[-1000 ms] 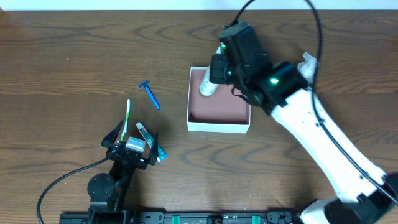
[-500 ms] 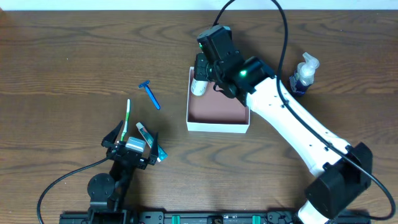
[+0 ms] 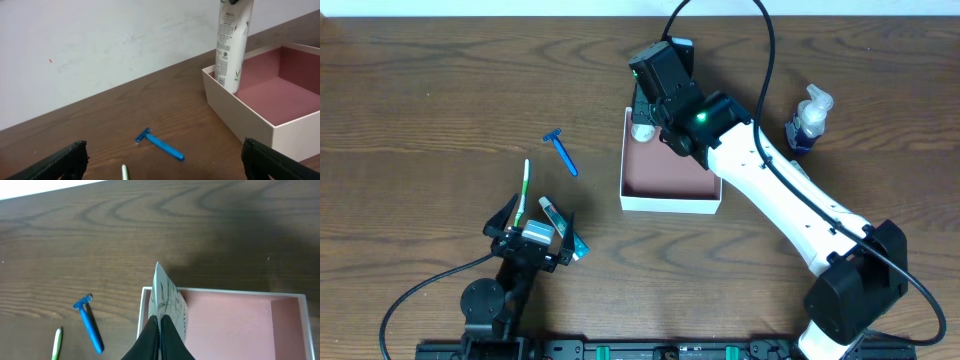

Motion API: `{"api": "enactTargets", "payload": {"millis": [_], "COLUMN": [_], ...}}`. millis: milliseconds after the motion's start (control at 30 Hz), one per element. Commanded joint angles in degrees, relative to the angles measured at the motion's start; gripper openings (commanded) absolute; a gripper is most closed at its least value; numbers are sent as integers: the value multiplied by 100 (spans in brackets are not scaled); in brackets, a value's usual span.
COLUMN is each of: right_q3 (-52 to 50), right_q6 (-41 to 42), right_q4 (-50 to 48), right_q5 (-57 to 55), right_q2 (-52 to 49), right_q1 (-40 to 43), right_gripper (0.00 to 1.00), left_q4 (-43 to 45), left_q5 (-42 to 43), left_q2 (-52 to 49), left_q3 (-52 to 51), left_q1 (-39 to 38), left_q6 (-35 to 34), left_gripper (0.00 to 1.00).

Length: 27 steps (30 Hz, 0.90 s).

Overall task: Pack container
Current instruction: 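Carry the tube with the right gripper and stand it in the box, then open the right gripper, move to the soap pump bottle, grasp it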

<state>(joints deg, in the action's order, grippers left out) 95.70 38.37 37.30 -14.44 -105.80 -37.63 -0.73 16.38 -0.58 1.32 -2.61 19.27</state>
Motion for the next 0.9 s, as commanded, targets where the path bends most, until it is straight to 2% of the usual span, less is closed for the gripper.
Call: {"api": "enactTargets", "payload": {"millis": [0,467,500,567,633,733,867], "right_q3": [55,52,52,52,52,57,68], "right_q6": [76,55,55,55,26,-105,-181], "right_q4": [-92,-306,-326,-332,-341,-424,-492], "right_q5": [-319,-293,-286,-240,-164,-24,118], "right_q2": [11,-310,-310,-310,-310,-306,-219], "right_q1": [-59,-114,-114,-111,-118,-136,-168], "right_gripper": [1,2,10,34,45,53,57], "left_q4": [-184,-184,-184,-184,-184,-184,-184], "left_q5": [96,96,96,96,96,96,96], "left_q2": [31,31,31,31,31,31,31], "left_q3": [-109,-109,-109,-109,-109,-109,-109], "left_q1": [35,35,35,35,35,35,35], "left_q6": [-50,-50,-50,-50,-50,-50,-50], "left_gripper": [98,98,98,98,98,98,98]}}
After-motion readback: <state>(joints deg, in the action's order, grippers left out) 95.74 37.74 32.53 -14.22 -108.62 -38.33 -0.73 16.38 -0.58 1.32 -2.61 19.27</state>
